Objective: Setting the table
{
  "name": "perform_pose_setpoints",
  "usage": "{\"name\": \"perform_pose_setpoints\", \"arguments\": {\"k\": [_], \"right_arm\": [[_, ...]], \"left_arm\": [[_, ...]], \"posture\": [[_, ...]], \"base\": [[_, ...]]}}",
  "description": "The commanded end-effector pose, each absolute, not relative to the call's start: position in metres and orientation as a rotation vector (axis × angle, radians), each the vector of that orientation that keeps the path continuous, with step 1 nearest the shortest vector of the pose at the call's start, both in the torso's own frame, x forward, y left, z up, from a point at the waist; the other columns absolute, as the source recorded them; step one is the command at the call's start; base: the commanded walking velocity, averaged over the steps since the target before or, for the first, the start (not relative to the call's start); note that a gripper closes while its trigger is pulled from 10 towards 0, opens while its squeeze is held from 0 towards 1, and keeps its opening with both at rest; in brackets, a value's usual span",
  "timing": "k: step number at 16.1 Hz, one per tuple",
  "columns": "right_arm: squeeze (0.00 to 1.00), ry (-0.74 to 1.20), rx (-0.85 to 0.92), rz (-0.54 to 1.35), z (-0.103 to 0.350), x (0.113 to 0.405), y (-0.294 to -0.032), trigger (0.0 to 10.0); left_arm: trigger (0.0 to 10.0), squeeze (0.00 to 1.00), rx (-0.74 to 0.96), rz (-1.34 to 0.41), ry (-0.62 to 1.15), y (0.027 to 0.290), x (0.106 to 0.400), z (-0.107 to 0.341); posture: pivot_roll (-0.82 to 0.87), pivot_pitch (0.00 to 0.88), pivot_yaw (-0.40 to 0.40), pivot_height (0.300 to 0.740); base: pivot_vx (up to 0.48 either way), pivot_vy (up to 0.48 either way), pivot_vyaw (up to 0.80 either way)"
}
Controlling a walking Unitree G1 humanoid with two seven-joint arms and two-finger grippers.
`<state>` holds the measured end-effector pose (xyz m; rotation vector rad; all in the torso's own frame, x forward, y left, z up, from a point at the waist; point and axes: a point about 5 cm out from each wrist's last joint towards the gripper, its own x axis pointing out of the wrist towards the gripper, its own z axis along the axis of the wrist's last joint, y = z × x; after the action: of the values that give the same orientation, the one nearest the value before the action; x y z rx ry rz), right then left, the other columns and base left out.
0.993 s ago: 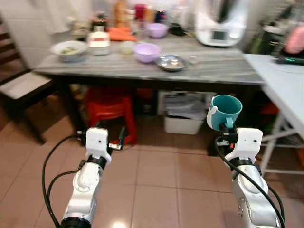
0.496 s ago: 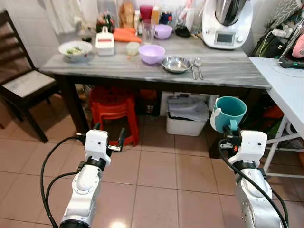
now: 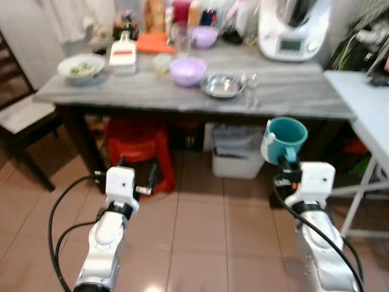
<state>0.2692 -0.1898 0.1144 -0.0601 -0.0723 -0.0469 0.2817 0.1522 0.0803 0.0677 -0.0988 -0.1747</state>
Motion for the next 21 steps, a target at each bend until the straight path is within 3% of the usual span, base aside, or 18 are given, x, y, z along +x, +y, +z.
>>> {"name": "perform_pose_setpoints", "arguments": {"k": [1, 21], "right_arm": [[0.0, -0.1, -0.075, -0.066, 0.121, 0.27, -0.197, 10.0], [0.0, -0.154, -0.09, -0.088, 0.133, 0.275, -0.196, 10.0]], "left_arm": [[10.0, 0.0, 0.06, -0.21, -0.1, 0.143, 0.282, 0.08], [10.0, 0.0, 0.058, -0.233, -0.108, 0.143, 0.28, 0.087]], "posture": [[-0.08, 0.0, -0.026, 0.74], [-0.08, 0.0, -0.004, 0.74]], "base": [[0.48, 0.0, 0.0], [0.48, 0.0, 0.07]]}}
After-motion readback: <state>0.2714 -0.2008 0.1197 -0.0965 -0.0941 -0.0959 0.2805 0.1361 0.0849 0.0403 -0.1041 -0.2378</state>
